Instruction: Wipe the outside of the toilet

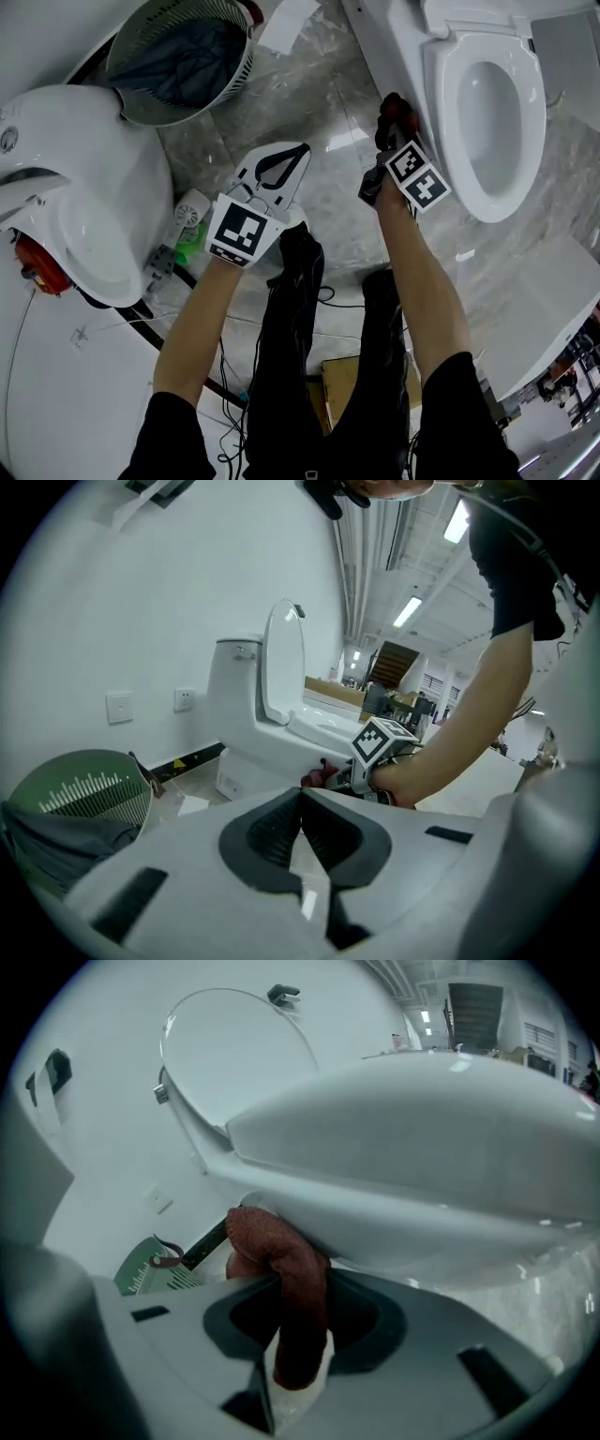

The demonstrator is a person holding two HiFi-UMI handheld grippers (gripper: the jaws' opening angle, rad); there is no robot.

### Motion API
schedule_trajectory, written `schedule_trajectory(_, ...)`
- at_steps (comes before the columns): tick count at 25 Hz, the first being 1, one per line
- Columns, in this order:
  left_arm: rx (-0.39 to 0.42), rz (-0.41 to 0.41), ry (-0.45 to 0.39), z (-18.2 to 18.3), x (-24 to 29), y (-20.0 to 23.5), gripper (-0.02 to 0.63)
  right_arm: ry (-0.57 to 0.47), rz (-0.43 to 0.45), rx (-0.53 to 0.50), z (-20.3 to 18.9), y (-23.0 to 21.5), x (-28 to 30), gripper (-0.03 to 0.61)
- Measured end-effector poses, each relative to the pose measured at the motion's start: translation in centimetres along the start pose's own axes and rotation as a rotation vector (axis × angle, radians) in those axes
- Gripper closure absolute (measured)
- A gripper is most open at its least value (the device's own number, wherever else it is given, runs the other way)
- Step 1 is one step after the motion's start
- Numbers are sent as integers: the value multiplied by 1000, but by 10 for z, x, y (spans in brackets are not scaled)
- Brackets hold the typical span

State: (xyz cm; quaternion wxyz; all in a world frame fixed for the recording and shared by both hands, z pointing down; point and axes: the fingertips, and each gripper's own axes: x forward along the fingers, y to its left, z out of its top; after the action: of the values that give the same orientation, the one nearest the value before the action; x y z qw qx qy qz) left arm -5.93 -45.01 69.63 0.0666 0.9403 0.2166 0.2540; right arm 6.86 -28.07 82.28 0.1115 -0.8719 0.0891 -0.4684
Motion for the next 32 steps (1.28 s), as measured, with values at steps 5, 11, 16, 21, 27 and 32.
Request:
schedule_trajectory(5,23,-30,19,-2,10,-28,614,-5,2,53,-11,-23,-18,465)
schedule_trajectory(11,38,-64,28,2,26,-65,614,13,13,69,-23,-57,-37,465)
schedule_trajectory(16,58,-76,39,7,38,-87,614,36,30,54,-29,-83,-53,465)
schedule_trajectory(21,67,-65,49,11,45,-109,614,52,65,11,-32,-110,-67,466)
schedule_trajectory(27,72,-36,60,14,53,-137,614,84,93,-61,-36,-153,-89,466)
schedule_trajectory(32,65,-18,55,25,70,-171,614,116,121,-133,-32,-200,-107,466)
